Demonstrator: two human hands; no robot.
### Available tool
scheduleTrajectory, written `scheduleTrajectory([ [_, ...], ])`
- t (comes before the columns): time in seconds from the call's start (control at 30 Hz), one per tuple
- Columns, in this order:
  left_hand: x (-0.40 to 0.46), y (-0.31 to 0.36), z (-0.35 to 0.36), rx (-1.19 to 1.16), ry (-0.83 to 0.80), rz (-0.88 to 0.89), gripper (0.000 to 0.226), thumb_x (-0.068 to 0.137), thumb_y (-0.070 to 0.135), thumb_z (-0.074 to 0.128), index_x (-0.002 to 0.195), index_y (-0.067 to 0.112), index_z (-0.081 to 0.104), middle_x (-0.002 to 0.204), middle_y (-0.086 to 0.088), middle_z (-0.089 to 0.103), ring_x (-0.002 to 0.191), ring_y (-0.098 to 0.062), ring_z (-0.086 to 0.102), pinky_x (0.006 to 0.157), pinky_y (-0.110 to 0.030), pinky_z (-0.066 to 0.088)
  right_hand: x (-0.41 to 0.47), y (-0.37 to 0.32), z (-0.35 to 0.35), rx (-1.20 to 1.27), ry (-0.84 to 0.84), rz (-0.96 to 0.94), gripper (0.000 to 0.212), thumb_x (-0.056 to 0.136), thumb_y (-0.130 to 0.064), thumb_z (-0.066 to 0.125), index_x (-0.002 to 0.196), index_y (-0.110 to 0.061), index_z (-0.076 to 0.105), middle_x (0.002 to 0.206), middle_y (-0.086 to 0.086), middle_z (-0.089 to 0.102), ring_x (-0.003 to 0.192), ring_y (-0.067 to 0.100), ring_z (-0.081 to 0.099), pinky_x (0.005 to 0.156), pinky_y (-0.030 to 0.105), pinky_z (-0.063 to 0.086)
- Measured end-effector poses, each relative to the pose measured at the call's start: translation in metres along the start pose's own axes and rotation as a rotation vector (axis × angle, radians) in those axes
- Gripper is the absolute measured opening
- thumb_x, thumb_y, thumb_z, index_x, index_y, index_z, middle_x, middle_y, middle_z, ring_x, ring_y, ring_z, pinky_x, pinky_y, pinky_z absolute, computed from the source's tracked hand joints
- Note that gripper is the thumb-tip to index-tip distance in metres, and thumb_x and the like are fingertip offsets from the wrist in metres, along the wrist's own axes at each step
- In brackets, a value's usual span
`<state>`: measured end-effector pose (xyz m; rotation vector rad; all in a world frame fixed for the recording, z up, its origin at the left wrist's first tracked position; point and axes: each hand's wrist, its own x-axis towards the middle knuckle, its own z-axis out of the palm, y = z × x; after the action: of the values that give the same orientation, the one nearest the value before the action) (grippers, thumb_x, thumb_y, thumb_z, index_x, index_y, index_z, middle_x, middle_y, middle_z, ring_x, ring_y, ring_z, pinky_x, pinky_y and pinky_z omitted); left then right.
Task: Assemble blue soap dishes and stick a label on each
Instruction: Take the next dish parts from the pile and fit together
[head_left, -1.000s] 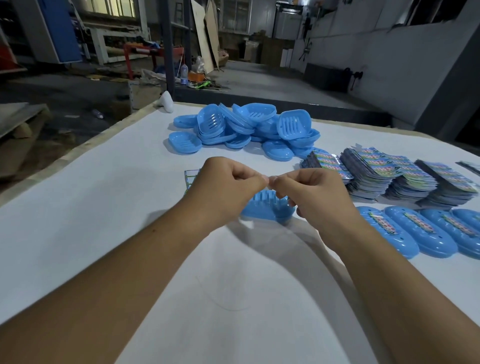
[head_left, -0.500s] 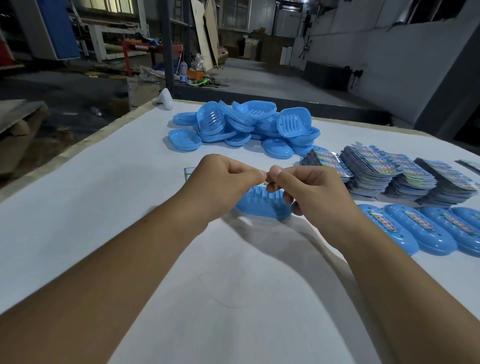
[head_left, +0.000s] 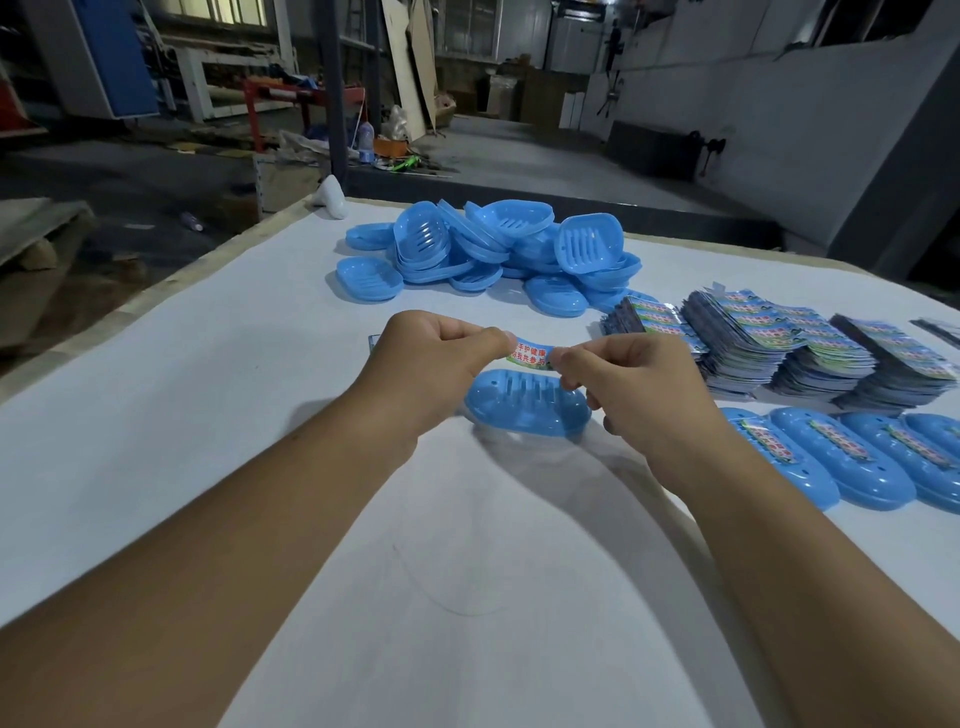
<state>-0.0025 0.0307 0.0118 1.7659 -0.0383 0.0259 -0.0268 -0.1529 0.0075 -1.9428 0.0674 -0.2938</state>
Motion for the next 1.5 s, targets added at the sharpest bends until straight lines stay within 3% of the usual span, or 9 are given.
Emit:
scheduleTrajectory([
  [0.1, 0.002, -0.003, 0.002, 0.043, 0.004, -0.006, 0.02, 0.083, 0.035, 0.079, 0.068, 0.021, 0.076, 0.047, 0.019, 0.061, 0.039, 0.008, 0.053, 0.036, -0.011, 0.037, 0.002, 0.001, -0.001, -0.016, 0.021, 0.028, 0.022, 0.073, -0.037, 0.074, 0.065, -0.016, 0.075, 0.06, 0.006, 0.054, 0.06, 0.019, 0.039, 0.054, 0.034, 0.031],
  [0.17, 0.005, -0.006, 0.003, 0.089, 0.012, 0.007, 0.021, 0.081, 0.038, 0.081, 0.069, 0.022, 0.077, 0.056, 0.021, 0.067, 0.048, 0.009, 0.058, 0.049, -0.017, 0.048, 0.003, 0.001, -0.002, -0.019, 0.036, 0.049, 0.024, 0.072, -0.036, 0.074, 0.064, -0.013, 0.074, 0.057, 0.004, 0.052, 0.059, 0.019, 0.038, 0.052, 0.031, 0.031],
  [0.23, 0.007, -0.008, 0.004, 0.105, 0.014, 0.012, 0.019, 0.08, 0.037, 0.082, 0.071, 0.021, 0.078, 0.068, 0.015, 0.074, 0.064, 0.003, 0.067, 0.071, -0.026, 0.057, 0.003, 0.003, -0.001, -0.024, 0.045, 0.054, 0.03, 0.074, -0.039, 0.078, 0.066, -0.01, 0.073, 0.057, 0.004, 0.055, 0.054, 0.016, 0.04, 0.05, 0.027, 0.032],
  [0.33, 0.009, -0.009, 0.007, 0.147, 0.009, 0.03, 0.015, 0.079, 0.033, 0.084, 0.072, 0.02, 0.079, 0.071, 0.008, 0.076, 0.078, -0.014, 0.074, 0.08, -0.036, 0.061, 0.005, 0.007, 0.001, -0.047, 0.065, 0.029, 0.039, 0.078, -0.038, 0.083, 0.066, -0.003, 0.07, 0.05, -0.004, 0.052, 0.04, 0.007, 0.036, 0.04, 0.016, 0.032],
  [0.53, 0.018, -0.014, 0.012, 0.278, 0.024, 0.039, 0.022, 0.071, 0.045, 0.085, 0.065, 0.025, 0.078, 0.062, 0.013, 0.072, 0.069, -0.012, 0.072, 0.076, -0.039, 0.063, 0.011, 0.013, 0.007, -0.15, 0.064, 0.005, 0.035, 0.076, -0.031, 0.083, 0.056, -0.012, 0.063, 0.047, -0.007, 0.052, 0.041, 0.006, 0.04, 0.04, 0.015, 0.033],
  [0.67, 0.02, -0.016, 0.013, 0.365, 0.01, 0.05, 0.009, 0.07, 0.047, 0.082, 0.066, 0.047, 0.074, 0.061, 0.015, 0.071, 0.071, -0.012, 0.071, 0.079, -0.04, 0.061, 0.014, 0.016, 0.009, -0.198, 0.065, 0.025, 0.033, 0.074, -0.03, 0.081, 0.051, -0.016, 0.061, 0.043, -0.011, 0.052, 0.039, 0.003, 0.041, 0.037, 0.014, 0.032],
  [0.97, 0.025, -0.02, 0.014, 0.425, 0.031, 0.044, 0.019, 0.069, 0.042, 0.08, 0.065, 0.024, 0.078, 0.06, 0.013, 0.071, 0.07, -0.012, 0.07, 0.079, -0.04, 0.06, 0.016, 0.017, 0.01, -0.23, 0.055, 0.022, 0.033, 0.073, -0.031, 0.08, 0.045, -0.028, 0.064, 0.042, -0.012, 0.053, 0.038, 0.003, 0.042, 0.035, 0.014, 0.032],
  [1.33, 0.031, -0.027, 0.016, 0.49, 0.04, 0.078, 0.015, 0.067, 0.045, 0.077, 0.065, 0.03, 0.077, 0.058, 0.02, 0.068, 0.064, -0.006, 0.067, 0.07, -0.03, 0.058, 0.017, 0.018, 0.01, -0.269, 0.056, 0.013, 0.036, 0.074, -0.031, 0.078, 0.044, -0.022, 0.061, 0.043, -0.013, 0.054, 0.04, 0.001, 0.045, 0.036, 0.012, 0.031],
  [1.5, 0.029, -0.027, 0.017, 0.531, 0.06, 0.09, 0.02, 0.067, 0.047, 0.076, 0.064, 0.027, 0.075, 0.056, 0.025, 0.065, 0.06, -0.003, 0.065, 0.055, -0.023, 0.046, 0.017, 0.018, 0.01, -0.329, 0.057, 0.005, 0.03, 0.074, -0.036, 0.079, 0.053, -0.02, 0.065, 0.05, -0.014, 0.062, 0.045, -0.001, 0.05, 0.042, 0.016, 0.037],
])
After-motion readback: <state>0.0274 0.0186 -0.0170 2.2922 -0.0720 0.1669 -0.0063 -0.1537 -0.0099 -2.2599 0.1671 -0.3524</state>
